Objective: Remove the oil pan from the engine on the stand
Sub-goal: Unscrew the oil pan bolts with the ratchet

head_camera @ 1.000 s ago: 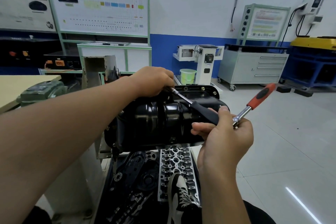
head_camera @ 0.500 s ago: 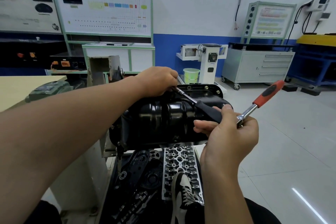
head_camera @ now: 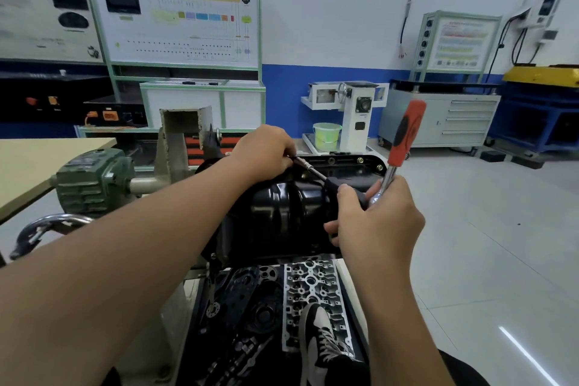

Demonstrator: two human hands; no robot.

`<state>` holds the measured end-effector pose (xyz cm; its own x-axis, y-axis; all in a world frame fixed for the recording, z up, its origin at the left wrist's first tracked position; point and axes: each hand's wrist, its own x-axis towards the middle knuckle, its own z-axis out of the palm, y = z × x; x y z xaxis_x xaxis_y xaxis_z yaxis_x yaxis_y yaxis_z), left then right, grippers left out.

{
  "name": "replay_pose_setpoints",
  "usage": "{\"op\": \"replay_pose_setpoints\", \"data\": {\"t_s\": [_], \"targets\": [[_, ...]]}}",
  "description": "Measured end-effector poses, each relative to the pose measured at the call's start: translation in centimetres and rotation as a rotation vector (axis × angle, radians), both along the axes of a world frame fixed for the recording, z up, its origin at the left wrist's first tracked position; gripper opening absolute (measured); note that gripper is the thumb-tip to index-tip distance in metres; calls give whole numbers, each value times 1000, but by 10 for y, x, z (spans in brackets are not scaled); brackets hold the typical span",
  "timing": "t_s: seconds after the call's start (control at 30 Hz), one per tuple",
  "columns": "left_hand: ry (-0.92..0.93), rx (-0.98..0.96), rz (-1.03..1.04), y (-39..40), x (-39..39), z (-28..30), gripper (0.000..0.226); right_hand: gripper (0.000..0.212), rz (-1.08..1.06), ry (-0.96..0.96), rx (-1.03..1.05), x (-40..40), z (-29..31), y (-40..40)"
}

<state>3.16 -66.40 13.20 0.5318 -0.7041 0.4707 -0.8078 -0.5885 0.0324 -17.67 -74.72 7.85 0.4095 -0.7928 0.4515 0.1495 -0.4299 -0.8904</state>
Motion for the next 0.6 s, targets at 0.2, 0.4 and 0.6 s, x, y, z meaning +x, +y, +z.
{"op": "replay_pose_setpoints", "data": {"t_s": [0.2, 0.4, 0.6], "targets": [[86, -58, 1, 4, 4, -3, 22, 26, -6, 45, -11, 0, 12, 5], [92, -73, -4, 4, 1, -3, 24, 25, 128, -49, 346, -2, 26, 9], [85, -59, 1, 5, -8, 1, 27, 5, 425, -125, 974, 0, 50, 11]]}}
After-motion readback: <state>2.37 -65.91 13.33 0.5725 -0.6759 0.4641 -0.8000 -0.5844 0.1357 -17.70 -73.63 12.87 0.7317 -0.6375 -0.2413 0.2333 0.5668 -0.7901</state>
